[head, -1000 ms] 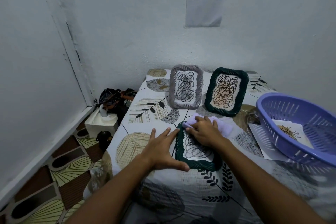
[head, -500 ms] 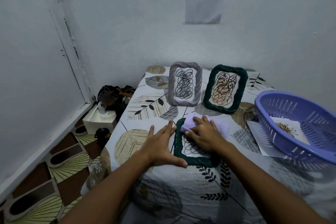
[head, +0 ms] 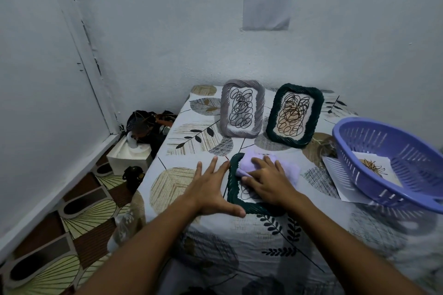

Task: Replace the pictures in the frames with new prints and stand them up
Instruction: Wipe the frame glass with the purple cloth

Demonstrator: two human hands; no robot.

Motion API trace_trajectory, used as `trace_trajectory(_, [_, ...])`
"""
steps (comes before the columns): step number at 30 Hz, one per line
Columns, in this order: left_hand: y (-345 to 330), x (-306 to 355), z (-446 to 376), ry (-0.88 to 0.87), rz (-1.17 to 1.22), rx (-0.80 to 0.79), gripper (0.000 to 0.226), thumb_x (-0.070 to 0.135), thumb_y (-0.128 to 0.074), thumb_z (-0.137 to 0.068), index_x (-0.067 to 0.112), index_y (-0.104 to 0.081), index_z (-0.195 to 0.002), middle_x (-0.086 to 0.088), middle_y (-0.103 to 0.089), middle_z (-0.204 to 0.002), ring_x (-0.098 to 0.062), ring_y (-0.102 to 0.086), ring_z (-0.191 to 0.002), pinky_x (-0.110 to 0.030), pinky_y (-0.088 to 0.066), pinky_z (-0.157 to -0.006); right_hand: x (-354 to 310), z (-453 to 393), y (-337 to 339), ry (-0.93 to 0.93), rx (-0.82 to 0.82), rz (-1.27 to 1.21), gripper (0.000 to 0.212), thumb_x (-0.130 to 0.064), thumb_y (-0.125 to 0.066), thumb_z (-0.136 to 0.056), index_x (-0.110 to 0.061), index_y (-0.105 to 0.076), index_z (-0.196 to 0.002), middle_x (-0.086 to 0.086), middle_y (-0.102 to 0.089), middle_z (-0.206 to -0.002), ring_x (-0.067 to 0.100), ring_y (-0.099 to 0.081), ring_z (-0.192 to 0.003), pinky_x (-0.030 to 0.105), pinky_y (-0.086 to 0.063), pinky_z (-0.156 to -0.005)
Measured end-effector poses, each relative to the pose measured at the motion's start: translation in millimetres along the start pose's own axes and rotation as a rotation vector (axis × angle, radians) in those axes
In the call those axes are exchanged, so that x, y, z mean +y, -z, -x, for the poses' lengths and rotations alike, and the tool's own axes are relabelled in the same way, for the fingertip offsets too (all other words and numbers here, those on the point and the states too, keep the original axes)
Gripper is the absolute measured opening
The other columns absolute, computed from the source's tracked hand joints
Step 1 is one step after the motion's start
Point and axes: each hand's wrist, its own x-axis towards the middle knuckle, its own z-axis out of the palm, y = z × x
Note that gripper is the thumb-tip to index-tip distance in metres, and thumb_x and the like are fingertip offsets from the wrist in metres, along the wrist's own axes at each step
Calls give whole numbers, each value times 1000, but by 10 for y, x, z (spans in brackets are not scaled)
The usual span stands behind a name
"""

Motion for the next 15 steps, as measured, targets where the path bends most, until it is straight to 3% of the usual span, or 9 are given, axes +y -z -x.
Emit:
trace_trajectory(4, [-103,-111,-91,-38,-48,5,143,100,-45,-43,21,-3,-155,0,4,-163,-10,26,-142,-51,13,-117,-13,81,20,-7,4,-34,42,-48,-35,-99,-29,-64,-123,3,-21,-158,28,-5,-147,45,-1,-119])
trace_trajectory(11, [-142,-149,-120,-45,-60,18,135,98,-46,-46,29,-3,-154,2,4,-162,-14,25,-144,-51,14,-117,-20,-198,42,-118,23,-39,44,-55,-32,-97,-37,-58,-129,3,-18,-159,30,-5,-147,49,-4,-116])
trace_trajectory(15, [-142,-150,-130,-39,-63,23,135,97,-46,-46,28,-5,-155,2,3,-162,-15,23,-145,-51,14,-117,-59,-128,34,-82,7,-10,43,-52,-33,-98,-36,-58,-130,3,-20,-158,29,-5,-147,50,-4,-116])
